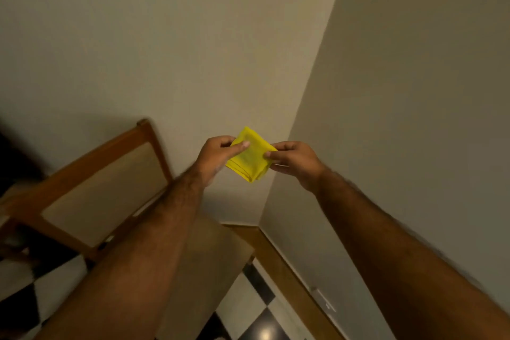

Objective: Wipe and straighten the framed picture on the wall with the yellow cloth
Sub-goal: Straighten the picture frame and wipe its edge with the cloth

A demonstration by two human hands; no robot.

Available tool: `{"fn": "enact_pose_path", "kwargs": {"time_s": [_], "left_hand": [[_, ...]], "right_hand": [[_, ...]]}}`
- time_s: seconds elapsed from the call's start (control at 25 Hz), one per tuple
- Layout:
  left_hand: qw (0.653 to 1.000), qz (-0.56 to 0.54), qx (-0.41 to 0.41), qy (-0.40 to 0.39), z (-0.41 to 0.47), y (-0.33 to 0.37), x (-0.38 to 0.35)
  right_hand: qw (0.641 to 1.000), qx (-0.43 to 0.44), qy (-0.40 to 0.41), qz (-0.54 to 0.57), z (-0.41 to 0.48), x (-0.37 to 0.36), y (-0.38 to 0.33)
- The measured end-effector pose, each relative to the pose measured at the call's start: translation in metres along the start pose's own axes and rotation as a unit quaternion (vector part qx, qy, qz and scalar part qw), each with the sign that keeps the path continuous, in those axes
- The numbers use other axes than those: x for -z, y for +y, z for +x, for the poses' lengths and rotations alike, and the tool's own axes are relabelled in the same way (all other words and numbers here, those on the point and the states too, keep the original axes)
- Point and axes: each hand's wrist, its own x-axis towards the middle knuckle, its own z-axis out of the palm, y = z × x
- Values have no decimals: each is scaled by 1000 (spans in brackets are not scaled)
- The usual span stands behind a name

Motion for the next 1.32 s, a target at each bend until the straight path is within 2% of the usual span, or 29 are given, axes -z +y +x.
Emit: {"fn": "enact_pose_path", "kwargs": {"time_s": [0.2,0.4,0.64,1.0,1.08,1.12,1.24,1.32], "left_hand": [[995,-3,-85,-57,-6,113,-67],[978,-16,-176,-115,-30,234,-141],[946,-76,-287,-126,-71,382,-209],[897,-94,-411,-133,-123,549,-259],[878,-119,-446,-126,-134,594,-265],[868,-129,-463,-121,-138,618,-268],[845,-126,-514,-73,-145,682,-275],[834,-132,-534,-33,-146,725,-282]], "right_hand": [[992,93,75,-31,-75,75,-92],[966,184,160,-84,-167,145,-189],[916,278,264,-118,-272,208,-295],[828,403,350,-171,-393,244,-401],[775,453,392,-202,-431,257,-426],[721,468,445,-251,-454,267,-438],[505,446,630,-386,-531,314,-458],[389,427,706,-409,-580,355,-460]]}}
